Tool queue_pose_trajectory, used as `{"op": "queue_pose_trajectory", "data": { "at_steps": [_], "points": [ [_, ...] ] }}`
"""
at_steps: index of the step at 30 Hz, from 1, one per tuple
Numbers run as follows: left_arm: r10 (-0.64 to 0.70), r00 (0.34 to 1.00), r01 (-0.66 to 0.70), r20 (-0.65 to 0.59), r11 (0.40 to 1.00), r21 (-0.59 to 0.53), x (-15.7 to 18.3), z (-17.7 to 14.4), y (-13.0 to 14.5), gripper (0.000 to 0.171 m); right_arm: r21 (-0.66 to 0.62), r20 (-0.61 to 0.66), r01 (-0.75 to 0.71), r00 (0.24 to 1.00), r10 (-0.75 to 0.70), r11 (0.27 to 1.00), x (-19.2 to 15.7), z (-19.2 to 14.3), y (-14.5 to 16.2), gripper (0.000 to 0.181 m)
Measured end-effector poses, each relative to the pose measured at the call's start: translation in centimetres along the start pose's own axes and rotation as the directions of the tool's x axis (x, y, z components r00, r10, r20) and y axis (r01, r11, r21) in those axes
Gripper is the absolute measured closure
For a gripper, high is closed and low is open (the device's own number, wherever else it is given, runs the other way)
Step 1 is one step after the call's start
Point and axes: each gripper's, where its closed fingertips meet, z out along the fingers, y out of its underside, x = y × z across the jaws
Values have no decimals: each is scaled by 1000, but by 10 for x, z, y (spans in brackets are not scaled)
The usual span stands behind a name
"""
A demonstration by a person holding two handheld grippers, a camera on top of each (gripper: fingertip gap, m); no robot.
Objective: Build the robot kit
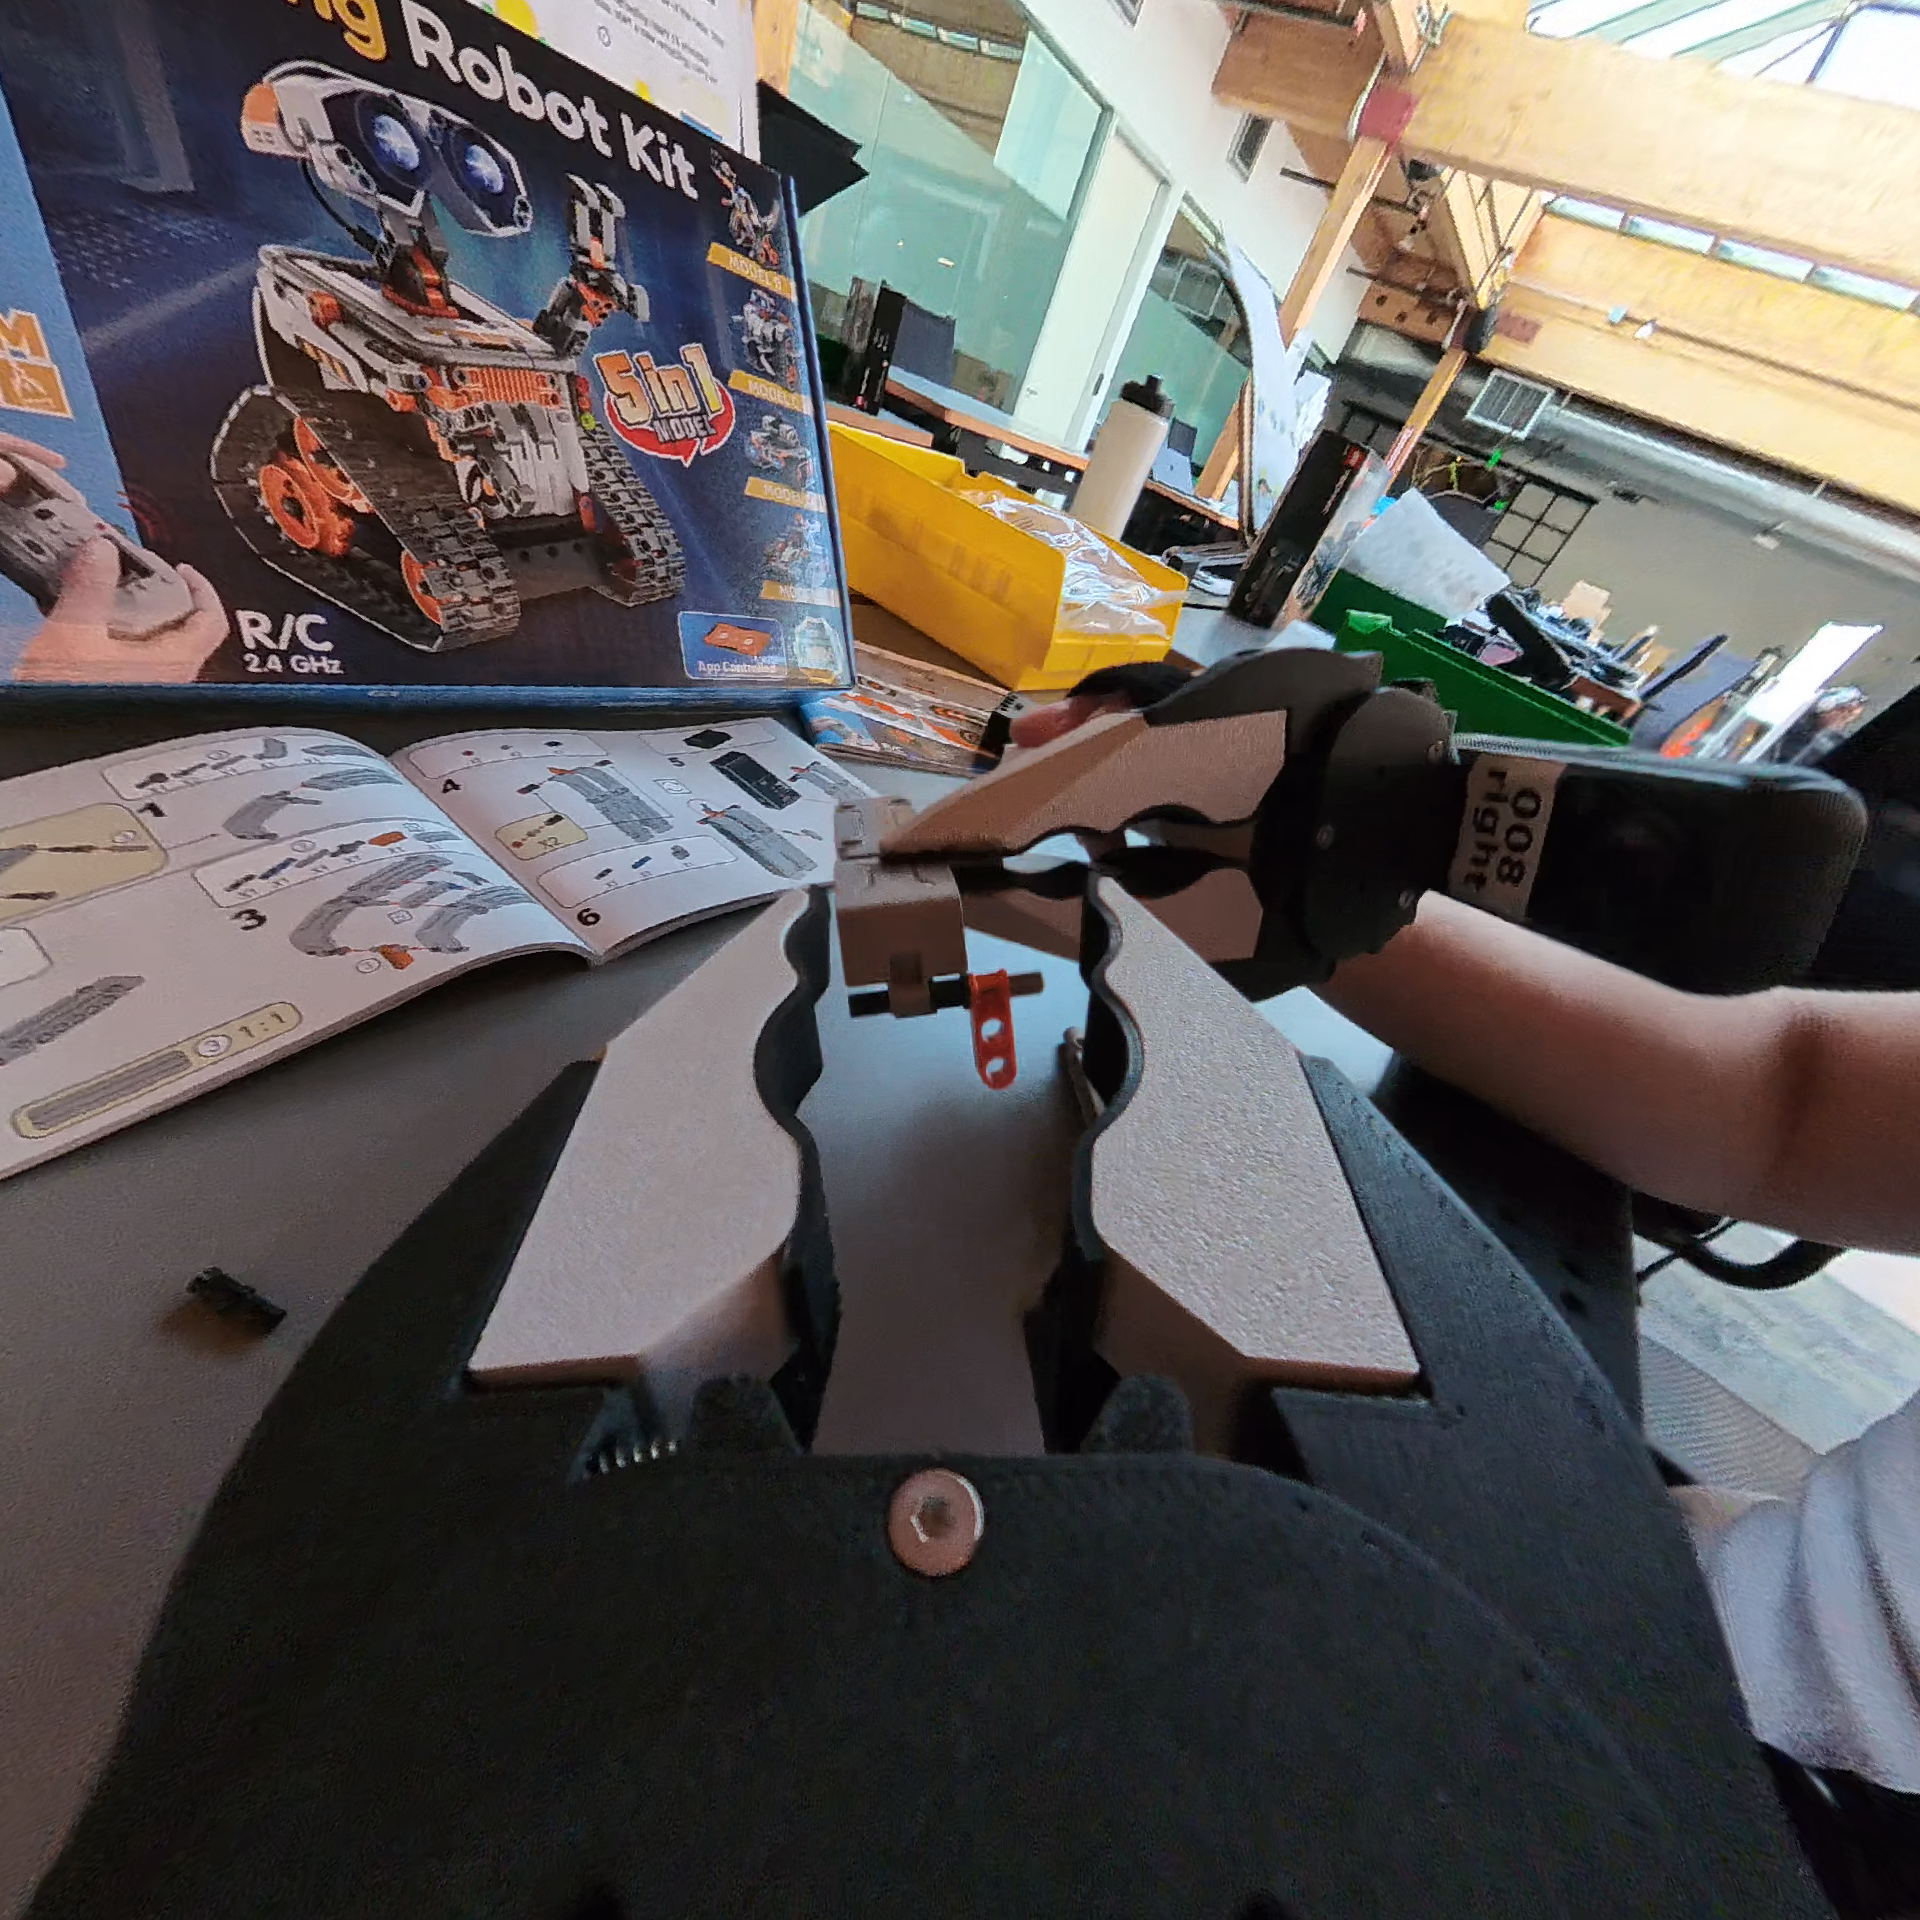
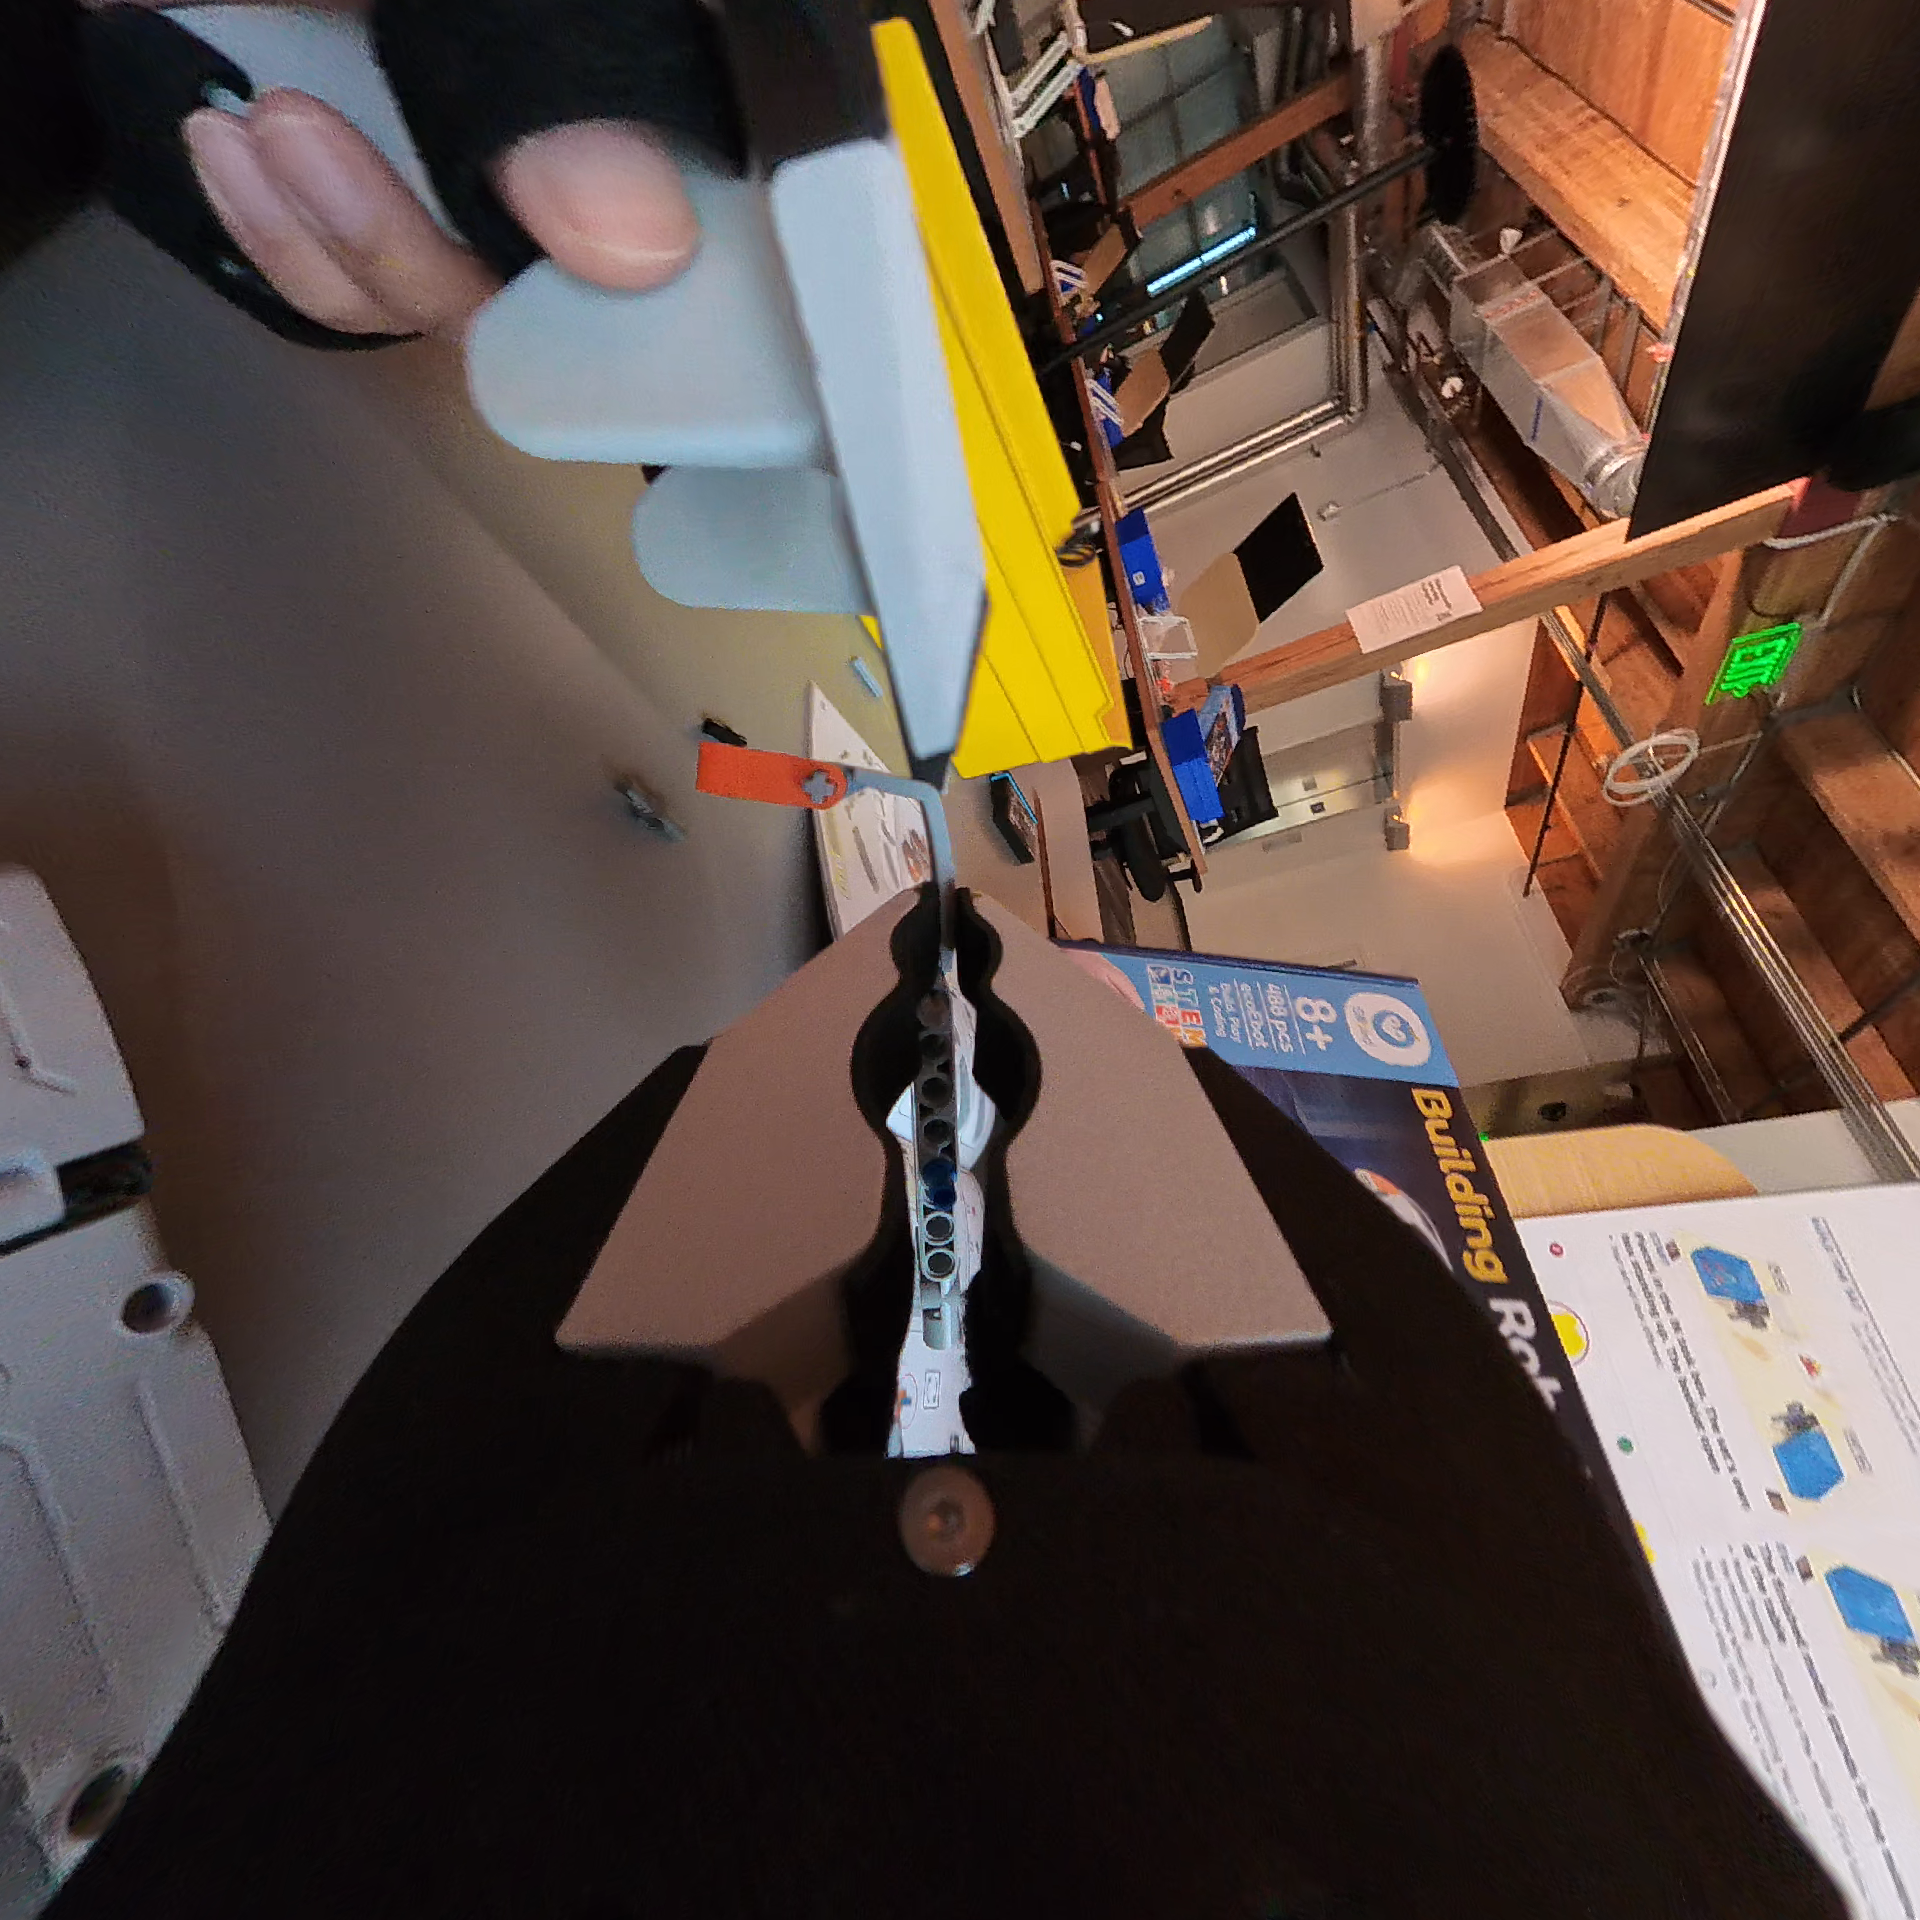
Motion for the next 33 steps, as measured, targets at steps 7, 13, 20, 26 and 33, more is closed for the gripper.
{"op": "queue_pose_trajectory", "data": {
  "at_steps": [7,13,20,26,33],
  "points": [
    [0,999,2,51,999,-52,-13,-2,7,130,-21,18,6,1000,-5,1000,-7,5,1,181],
    [138,984,-119,115,981,-152,-17,2,19,147,-8,26,11,1000,-11,1000,-9,7,-3,181],
    [106,992,-97,63,986,-133,-11,-1,16,148,55,57,-128,991,125,990,0,2,-6,150],
    [161,986,-153,33,973,-174,-4,1,22,148,36,294,-389,884,363,920,-11,-13,-2,137],
    [175,984,-179,-46,975,-134,5,-8,17,148,-103,509,-658,610,608,746,-26,-33,9,120]
  ]
}}
